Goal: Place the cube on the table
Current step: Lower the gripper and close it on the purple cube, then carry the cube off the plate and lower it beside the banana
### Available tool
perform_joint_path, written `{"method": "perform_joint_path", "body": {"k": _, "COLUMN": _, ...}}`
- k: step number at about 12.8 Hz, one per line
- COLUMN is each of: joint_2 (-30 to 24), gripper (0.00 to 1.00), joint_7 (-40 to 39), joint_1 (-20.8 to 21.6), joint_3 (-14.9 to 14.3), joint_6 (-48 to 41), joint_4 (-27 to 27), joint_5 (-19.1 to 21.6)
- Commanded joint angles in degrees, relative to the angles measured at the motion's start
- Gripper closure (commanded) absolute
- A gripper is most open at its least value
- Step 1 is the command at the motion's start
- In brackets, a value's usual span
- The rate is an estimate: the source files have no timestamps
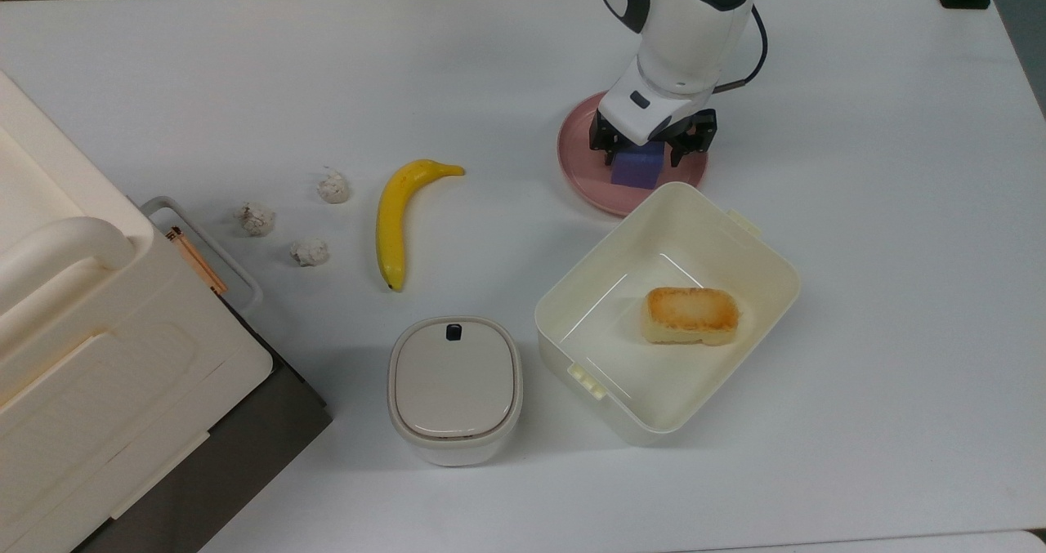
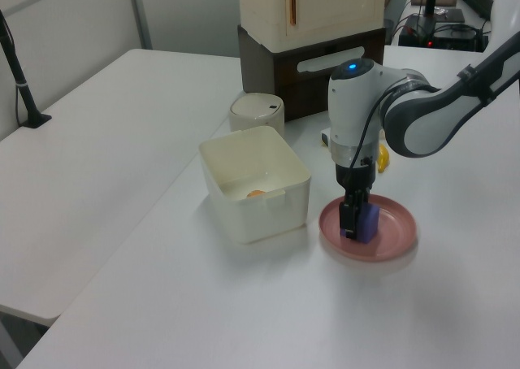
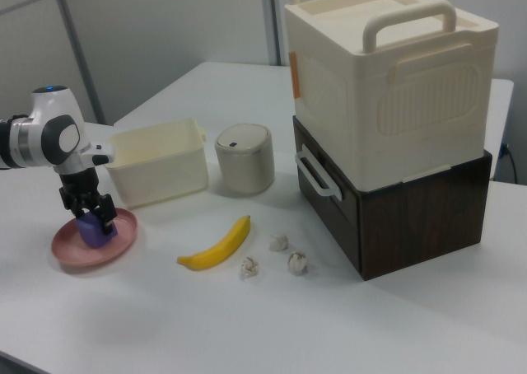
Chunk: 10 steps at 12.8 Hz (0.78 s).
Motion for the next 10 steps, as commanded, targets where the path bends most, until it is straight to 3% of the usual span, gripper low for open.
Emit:
{"method": "perform_joint_path", "body": {"k": 1, "joint_2": -3.4, "gripper": 0.67, "joint_7": 1.3, "joint_1": 1.3, "joint_3": -0.7, "joint_6": 0.5, "joint_4": -2.1, "joint_5": 0.5}}
{"method": "perform_joint_path", "body": {"k": 2, "joint_2": -4.3, "gripper": 0.77, "joint_7": 0.6, "joint_1": 0.9, "joint_3": -0.7, "joint_6": -0.4, "joint_4": -2.0, "joint_5": 0.5}}
{"method": "perform_joint_path", "body": {"k": 3, "joint_2": -5.7, "gripper": 0.79, "joint_7": -0.7, "joint_1": 0.3, "joint_3": -0.9, "joint_6": -2.0, "joint_4": -2.0, "joint_5": 0.5}}
{"method": "perform_joint_path", "body": {"k": 6, "joint_2": -11.9, "gripper": 0.78, "joint_7": -7.7, "joint_1": -5.5, "joint_3": -1.3, "joint_6": -10.0, "joint_4": -1.6, "joint_5": 0.8}}
{"method": "perform_joint_path", "body": {"k": 9, "joint_2": -11.2, "gripper": 0.75, "joint_7": -16.3, "joint_1": -14.7, "joint_3": -1.4, "joint_6": -10.0, "joint_4": -1.4, "joint_5": 0.8}}
{"method": "perform_joint_path", "body": {"k": 10, "joint_2": -9.7, "gripper": 0.68, "joint_7": -18.3, "joint_1": -17.1, "joint_3": -1.3, "joint_6": -9.7, "joint_4": -0.6, "joint_5": 0.8}}
